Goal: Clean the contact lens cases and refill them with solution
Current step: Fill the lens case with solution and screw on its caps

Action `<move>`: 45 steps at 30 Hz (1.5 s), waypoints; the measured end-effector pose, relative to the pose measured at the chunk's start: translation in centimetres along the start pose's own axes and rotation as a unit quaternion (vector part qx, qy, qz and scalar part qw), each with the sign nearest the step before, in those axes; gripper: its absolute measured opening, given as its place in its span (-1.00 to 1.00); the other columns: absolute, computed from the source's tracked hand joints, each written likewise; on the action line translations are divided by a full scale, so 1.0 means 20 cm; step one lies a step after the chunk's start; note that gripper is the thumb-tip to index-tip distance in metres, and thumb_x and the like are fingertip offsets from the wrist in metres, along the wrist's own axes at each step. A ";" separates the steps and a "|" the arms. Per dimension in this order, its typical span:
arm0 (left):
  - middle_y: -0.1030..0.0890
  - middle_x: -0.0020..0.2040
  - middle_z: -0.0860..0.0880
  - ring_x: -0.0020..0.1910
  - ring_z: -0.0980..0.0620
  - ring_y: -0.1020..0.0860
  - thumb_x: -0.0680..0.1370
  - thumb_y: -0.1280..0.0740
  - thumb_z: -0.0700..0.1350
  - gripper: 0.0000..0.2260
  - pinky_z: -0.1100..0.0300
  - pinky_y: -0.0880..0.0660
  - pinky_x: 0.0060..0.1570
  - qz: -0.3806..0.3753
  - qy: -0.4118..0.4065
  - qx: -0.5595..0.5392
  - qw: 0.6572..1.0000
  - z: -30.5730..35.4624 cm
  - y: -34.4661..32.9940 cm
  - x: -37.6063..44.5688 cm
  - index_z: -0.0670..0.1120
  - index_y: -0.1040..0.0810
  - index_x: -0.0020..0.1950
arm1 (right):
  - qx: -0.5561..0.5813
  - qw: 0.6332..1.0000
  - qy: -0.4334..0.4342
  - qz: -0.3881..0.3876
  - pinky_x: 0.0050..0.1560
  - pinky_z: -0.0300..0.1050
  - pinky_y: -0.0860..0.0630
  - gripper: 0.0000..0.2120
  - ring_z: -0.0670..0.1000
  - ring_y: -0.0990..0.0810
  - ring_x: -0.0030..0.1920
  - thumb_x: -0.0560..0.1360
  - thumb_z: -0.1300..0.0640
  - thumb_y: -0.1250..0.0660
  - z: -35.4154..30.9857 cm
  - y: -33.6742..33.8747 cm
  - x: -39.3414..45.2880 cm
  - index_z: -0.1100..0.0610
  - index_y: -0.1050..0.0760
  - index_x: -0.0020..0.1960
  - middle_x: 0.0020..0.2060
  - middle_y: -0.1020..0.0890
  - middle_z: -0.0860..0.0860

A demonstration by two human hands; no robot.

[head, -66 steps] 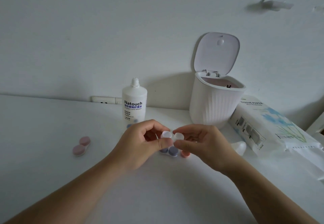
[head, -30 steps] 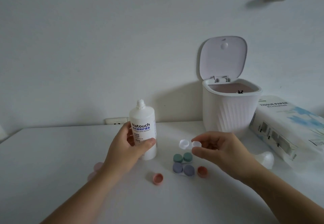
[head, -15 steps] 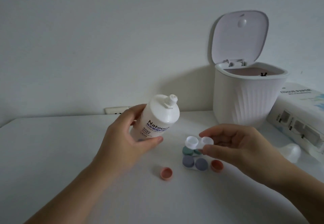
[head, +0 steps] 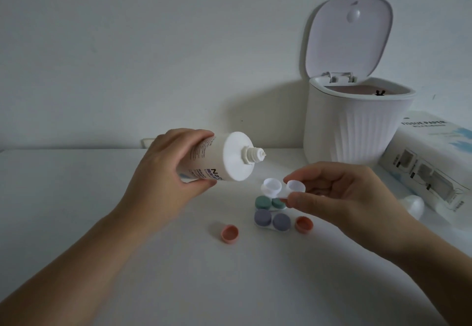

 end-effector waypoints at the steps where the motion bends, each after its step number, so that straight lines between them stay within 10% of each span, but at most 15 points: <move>1: -0.55 0.22 0.12 0.20 0.03 -0.51 0.27 -0.66 -0.18 -0.35 0.33 -0.39 0.17 0.001 -0.005 0.005 1.000 0.00 0.00 0.00 0.01 -0.54 0.31 | -0.005 1.000 0.004 0.001 -0.15 -0.16 -0.68 -0.72 0.26 -0.73 -0.17 0.25 -0.10 -0.53 -0.01 0.00 0.00 -0.06 -0.71 -0.06 -0.18 -0.76 0.03; 22: -0.56 0.23 -0.02 0.25 -0.08 -0.45 0.29 -0.62 -0.31 -0.43 0.01 -0.43 0.25 0.004 -0.039 0.030 0.999 0.06 0.00 0.02 -0.09 -0.60 0.27 | -0.083 0.996 0.038 0.002 -0.23 -0.38 -0.58 -0.73 -0.03 -0.72 -0.31 0.26 -0.21 -0.47 -0.01 0.00 0.00 -0.18 -0.68 -0.07 -0.21 -0.74 -0.13; 34: -0.53 0.23 -0.09 0.26 -0.14 -0.43 0.27 -0.60 -0.37 -0.43 -0.20 -0.42 0.26 0.007 -0.052 0.046 0.998 0.07 -0.02 0.03 -0.14 -0.60 0.25 | -0.088 0.996 0.021 0.000 -0.22 -0.27 -0.62 -0.90 0.07 -0.70 -0.37 0.39 0.07 -0.53 0.01 0.00 -0.01 -0.08 -0.68 -0.10 -0.30 -0.72 -0.06; 45: -0.51 0.22 -0.08 0.24 -0.09 -0.39 0.27 -0.58 -0.41 -0.45 0.20 -0.23 0.38 0.014 -0.052 0.074 0.996 0.06 -0.02 0.03 -0.15 -0.59 0.22 | -0.096 0.995 0.013 -0.010 -0.19 -0.22 -0.62 -0.90 0.03 -0.69 -0.38 0.42 0.04 -0.52 0.03 -0.02 -0.01 -0.11 -0.66 -0.08 -0.31 -0.72 -0.09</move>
Point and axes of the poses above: each hand's wrist, its own x-axis towards the middle knuckle, its own y-axis out of the back of the hand, z = x × y, the point moved 4 cm from there along x, towards the middle knuckle
